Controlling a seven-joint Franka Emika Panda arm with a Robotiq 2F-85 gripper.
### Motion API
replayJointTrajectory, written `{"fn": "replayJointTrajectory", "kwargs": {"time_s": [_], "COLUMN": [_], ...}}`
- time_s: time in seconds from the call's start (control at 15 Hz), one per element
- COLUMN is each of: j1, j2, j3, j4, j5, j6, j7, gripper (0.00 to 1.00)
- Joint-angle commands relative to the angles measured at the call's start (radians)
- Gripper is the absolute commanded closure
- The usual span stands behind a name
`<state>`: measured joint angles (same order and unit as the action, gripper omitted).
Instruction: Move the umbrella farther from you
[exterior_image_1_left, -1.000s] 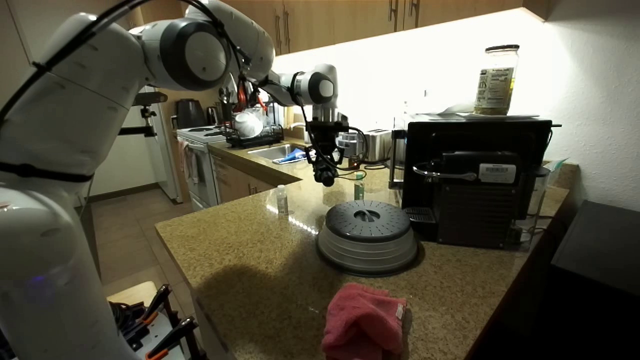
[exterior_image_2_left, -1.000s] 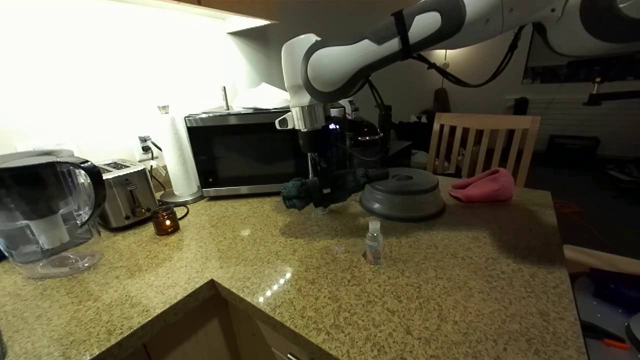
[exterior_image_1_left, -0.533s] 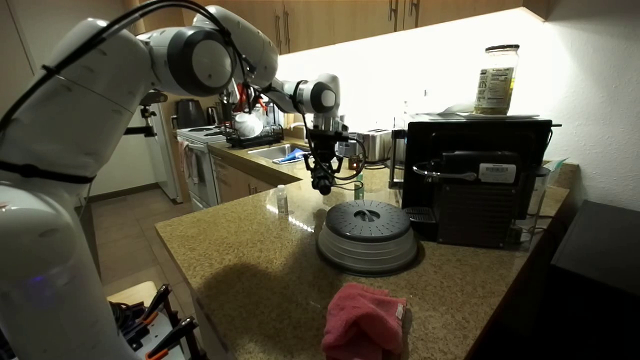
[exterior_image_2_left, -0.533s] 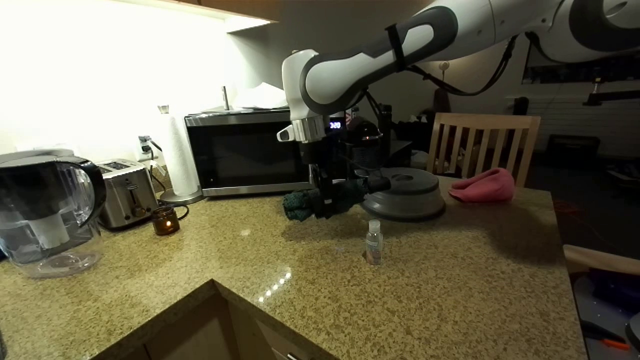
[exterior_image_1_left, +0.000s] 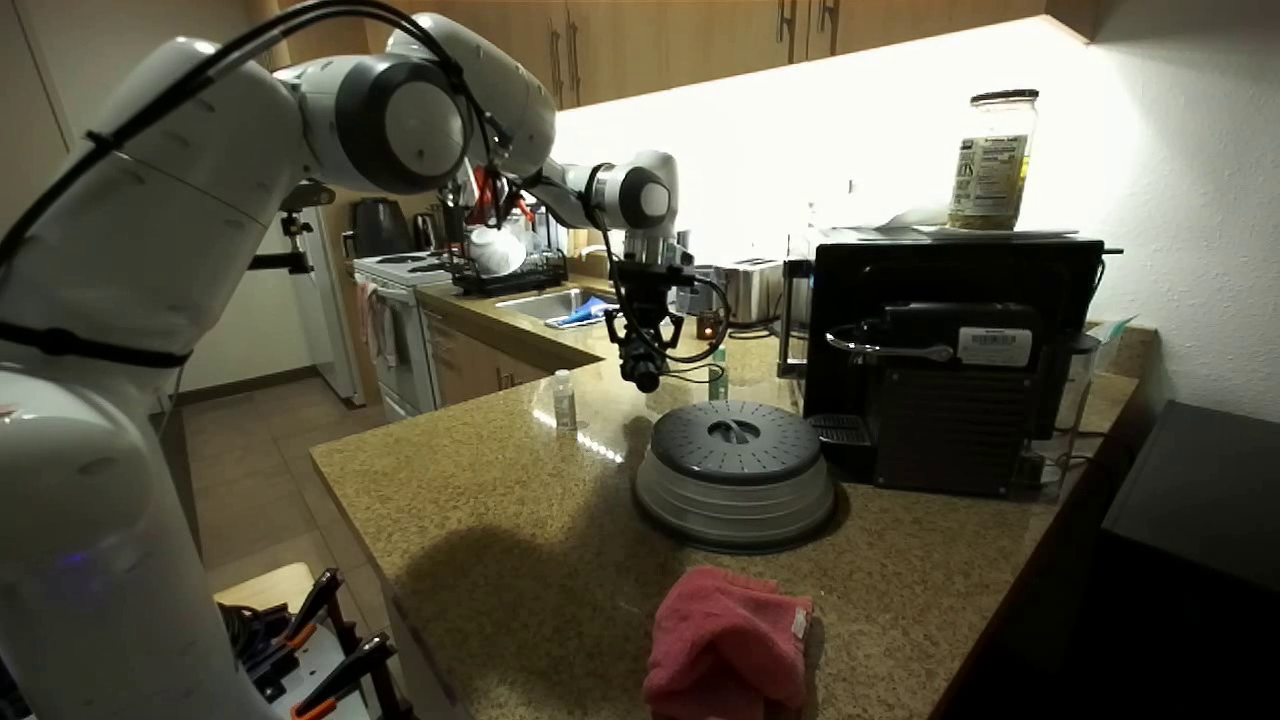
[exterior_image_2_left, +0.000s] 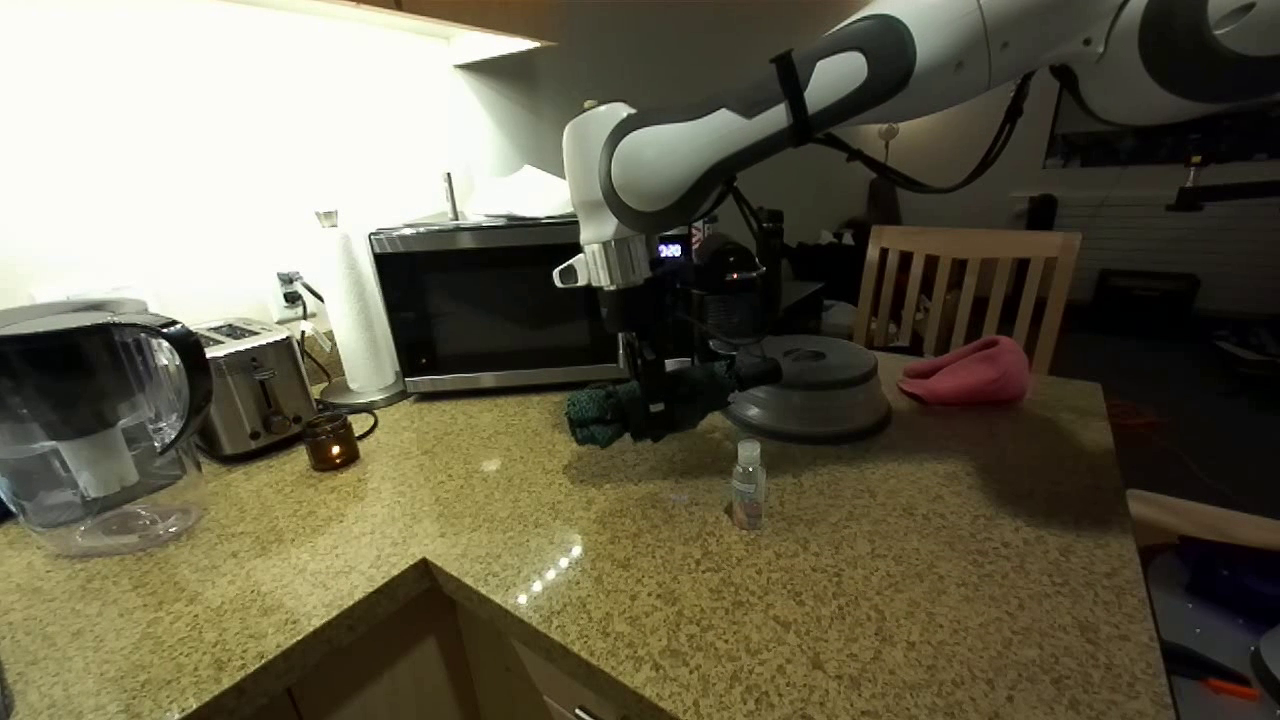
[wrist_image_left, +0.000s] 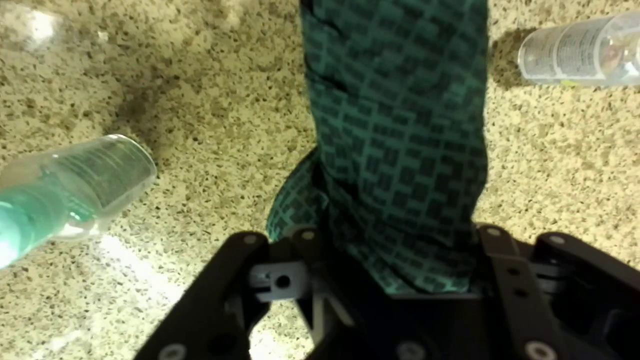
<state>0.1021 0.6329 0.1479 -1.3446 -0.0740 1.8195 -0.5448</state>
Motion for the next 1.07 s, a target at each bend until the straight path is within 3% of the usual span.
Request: {"fn": "replayJointTrajectory", "kwargs": {"time_s": [0.0,1.0], "j1": [-0.008,-0.013], "j2": [-0.019,0.029], "j3": [0.018,0.028], "j4": [-0.05,-0.08], "j5": [-0.002,0.001], "j6": [0.025,0.177], "j7": [-0.024,-0.026], "gripper": [0.8,0.8]}}
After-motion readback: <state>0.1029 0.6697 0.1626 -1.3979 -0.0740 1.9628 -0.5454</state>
